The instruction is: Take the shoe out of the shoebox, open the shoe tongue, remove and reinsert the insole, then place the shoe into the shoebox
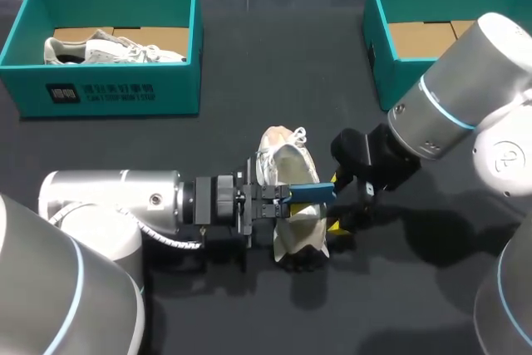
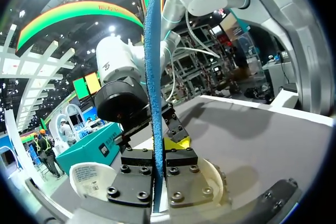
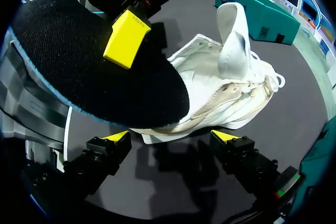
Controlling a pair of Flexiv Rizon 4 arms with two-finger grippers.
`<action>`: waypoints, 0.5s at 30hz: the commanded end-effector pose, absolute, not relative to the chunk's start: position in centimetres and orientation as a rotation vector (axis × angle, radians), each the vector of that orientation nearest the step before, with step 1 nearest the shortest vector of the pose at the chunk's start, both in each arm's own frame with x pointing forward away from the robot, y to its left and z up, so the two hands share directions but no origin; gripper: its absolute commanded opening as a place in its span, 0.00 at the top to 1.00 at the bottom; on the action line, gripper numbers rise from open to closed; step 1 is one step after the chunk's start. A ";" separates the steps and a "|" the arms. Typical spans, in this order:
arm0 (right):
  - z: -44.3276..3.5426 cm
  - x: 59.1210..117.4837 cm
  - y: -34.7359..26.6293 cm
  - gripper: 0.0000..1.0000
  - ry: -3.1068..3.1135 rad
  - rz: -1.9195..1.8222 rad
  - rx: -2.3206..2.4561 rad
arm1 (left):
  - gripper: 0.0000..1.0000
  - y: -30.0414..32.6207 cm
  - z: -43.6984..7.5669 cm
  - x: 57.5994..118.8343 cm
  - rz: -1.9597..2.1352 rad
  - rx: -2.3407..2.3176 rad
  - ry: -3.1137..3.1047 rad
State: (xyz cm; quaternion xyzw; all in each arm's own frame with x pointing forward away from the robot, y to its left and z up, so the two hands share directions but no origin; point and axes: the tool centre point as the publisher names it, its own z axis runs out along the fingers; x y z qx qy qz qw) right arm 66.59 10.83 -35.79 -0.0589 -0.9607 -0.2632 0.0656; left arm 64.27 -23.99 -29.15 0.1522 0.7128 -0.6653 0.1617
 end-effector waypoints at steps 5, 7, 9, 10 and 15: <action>-35.9 66.5 10.9 0.00 -2.902 -0.790 -0.180 | 1.00 -23.3 -30.0 64.3 -1.894 0.451 2.040; -35.9 66.5 10.9 0.00 -2.902 -0.790 -0.180 | 1.00 -23.3 -30.3 64.4 -1.884 0.453 2.035; -35.9 66.5 10.9 0.00 -2.902 -0.790 -0.180 | 1.00 -23.3 -30.5 64.6 -1.884 0.448 2.033; -35.9 66.5 10.9 0.00 -2.902 -0.790 -0.180 | 1.00 -23.3 -30.6 64.7 -1.881 0.446 2.031; -35.9 66.5 10.9 0.00 -2.902 -0.790 -0.180 | 1.00 -23.5 -30.9 65.1 -1.877 0.443 2.029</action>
